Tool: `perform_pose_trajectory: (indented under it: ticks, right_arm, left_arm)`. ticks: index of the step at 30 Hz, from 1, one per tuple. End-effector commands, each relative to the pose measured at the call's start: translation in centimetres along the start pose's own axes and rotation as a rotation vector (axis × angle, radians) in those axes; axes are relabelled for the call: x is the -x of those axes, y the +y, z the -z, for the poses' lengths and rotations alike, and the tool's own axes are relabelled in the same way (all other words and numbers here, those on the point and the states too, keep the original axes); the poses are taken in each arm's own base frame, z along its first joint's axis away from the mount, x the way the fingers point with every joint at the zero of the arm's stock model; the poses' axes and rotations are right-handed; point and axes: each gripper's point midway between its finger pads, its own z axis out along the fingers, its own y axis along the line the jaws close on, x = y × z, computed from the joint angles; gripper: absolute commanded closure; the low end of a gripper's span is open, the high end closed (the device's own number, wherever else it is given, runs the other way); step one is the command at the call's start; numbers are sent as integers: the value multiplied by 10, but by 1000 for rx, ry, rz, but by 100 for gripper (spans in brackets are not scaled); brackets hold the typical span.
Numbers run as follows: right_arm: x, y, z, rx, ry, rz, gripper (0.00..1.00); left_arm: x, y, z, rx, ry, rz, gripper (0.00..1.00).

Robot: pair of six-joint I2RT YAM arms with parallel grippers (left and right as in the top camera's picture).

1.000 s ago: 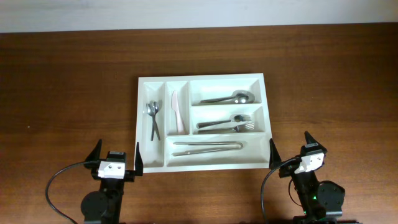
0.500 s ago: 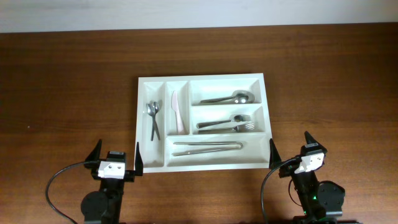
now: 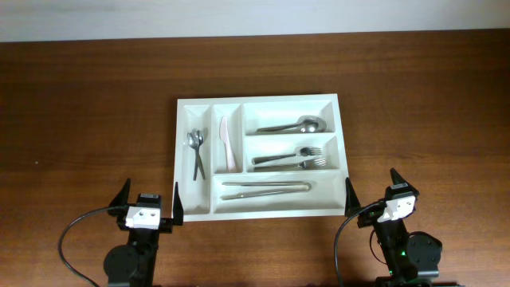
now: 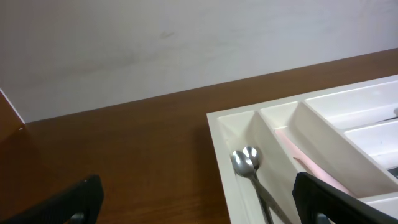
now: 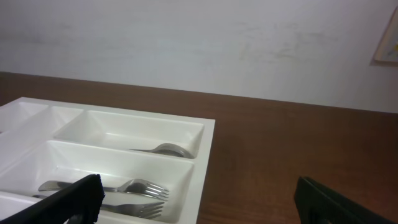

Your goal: Pack container

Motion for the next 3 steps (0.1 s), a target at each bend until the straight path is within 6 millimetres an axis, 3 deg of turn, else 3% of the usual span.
perform_pose_trajectory:
  ticks: [1, 3]
  right_arm:
    - [-2, 2, 0, 9, 3, -6, 1]
    - [-2, 2, 0, 9, 3, -6, 1]
  left_arm:
    - [-2, 2, 0, 13, -1, -16, 1]
    - [-2, 2, 0, 13, -1, -16, 1]
